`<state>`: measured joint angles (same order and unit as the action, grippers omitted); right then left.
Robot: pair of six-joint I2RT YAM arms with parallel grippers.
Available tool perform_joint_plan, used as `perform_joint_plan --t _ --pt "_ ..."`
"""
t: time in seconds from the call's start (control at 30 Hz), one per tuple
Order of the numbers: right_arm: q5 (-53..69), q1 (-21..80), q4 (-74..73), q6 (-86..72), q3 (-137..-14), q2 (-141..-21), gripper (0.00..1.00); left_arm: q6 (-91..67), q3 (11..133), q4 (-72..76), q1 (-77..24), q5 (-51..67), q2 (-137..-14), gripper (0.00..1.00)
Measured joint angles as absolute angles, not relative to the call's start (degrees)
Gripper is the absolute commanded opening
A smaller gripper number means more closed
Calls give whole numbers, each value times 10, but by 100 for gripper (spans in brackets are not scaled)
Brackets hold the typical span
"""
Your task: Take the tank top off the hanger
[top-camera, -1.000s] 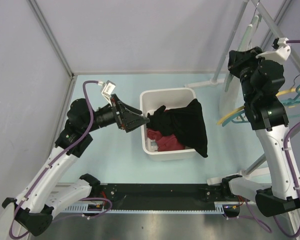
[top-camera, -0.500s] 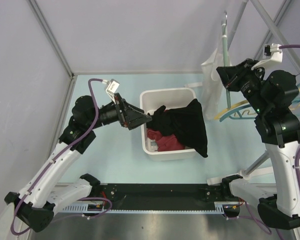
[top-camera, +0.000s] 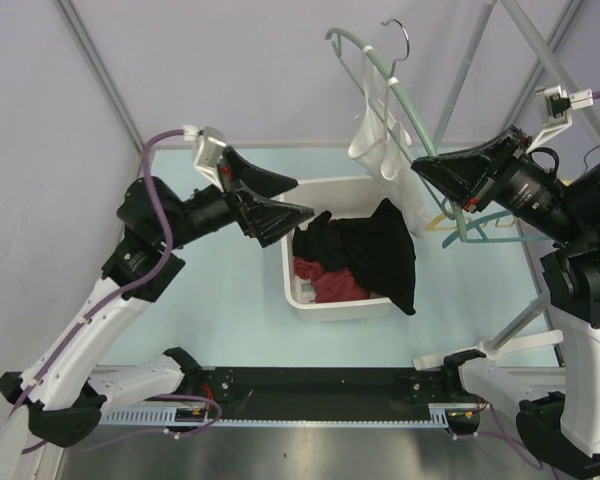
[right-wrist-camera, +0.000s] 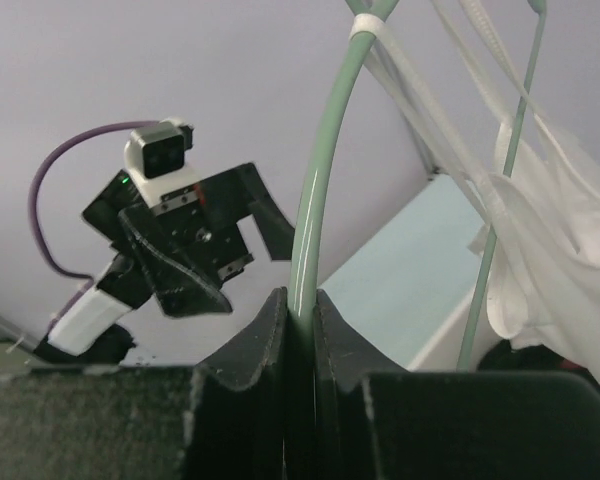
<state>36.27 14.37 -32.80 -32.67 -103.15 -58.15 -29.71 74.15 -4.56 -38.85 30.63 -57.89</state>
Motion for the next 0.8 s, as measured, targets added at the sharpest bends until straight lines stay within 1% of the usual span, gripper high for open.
perform_joint_plan --t 0.2,0.3,0.43,0.63,0.8 --pt "452 144 -235 -418 -1033 -582 0 -253 799 -48 -389 239 -554 99" --pt "475 144 -197 -448 -1030 -581 0 -244 831 -53 -389 220 -554 99" --pt "497 144 -163 -472 -994 -571 0 -240 845 -54 -389 206 -558 99" --pt "538 144 -133 -500 -917 -548 0 -238 911 -75 -389 198 -609 98" --pt "558 144 -138 -503 -878 -542 0 -232 920 -94 -389 196 -652 95"
